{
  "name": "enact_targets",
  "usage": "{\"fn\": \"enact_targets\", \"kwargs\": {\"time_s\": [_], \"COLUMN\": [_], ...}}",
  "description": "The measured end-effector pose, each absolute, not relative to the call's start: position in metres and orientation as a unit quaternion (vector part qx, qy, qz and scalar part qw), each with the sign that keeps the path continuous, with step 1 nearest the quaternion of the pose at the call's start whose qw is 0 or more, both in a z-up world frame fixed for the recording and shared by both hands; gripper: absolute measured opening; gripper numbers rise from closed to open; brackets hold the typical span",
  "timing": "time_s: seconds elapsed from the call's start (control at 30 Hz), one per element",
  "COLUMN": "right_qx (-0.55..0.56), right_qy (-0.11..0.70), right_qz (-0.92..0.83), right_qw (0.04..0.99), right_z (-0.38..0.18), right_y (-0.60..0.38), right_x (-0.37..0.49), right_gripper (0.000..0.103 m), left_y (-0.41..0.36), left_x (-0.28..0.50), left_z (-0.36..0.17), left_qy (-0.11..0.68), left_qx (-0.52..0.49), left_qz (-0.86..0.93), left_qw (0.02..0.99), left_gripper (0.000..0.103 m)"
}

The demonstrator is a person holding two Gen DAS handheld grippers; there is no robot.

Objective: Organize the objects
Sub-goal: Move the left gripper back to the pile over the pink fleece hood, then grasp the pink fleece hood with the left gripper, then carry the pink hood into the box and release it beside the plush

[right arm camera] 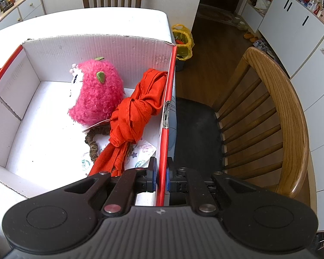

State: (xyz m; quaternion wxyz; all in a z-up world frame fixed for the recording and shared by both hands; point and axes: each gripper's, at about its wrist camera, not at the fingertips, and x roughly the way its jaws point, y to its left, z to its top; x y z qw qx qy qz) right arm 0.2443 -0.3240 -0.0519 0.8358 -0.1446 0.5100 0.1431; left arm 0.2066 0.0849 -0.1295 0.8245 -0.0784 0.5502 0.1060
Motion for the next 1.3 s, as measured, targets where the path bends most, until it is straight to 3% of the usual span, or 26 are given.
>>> {"fn": "enact_targets", "kwargs": {"time_s": [0.23, 0.6, 0.8, 1.3], "right_qx": [-0.145, -0.146, -0.146, -0.145], "right_qy": [0.51, 0.509, 0.509, 0.507], "right_qz": [0.143, 0.144, 0.143, 0.145], "right_qw": [0.836, 0.836, 0.836, 0.837], "right_z": [-0.052, -0.052, -0.052, -0.052], "right_y": [-0.324, -0.324, -0.324, -0.324], "right_x": [0.244, 0.244, 0.244, 0.243], "right_gripper": [0.008, 0.008, 0.008, 0.008], "left_y": [0.082, 0.074, 0.079, 0.067], "left_x": [0.209, 0.203, 0.193, 0.157], "left_z": [-0.131, -0.12, -0.102, -0.021], "left_qy": [0.547, 0.535, 0.517, 0.46], "left_qx": [-0.057, -0.035, -0.027, -0.024], "left_qz": [0.104, 0.094, 0.093, 0.034], "left_qw": [0.828, 0.839, 0.85, 0.887], "left_gripper": [0.079, 0.036, 0.028, 0.026]}}
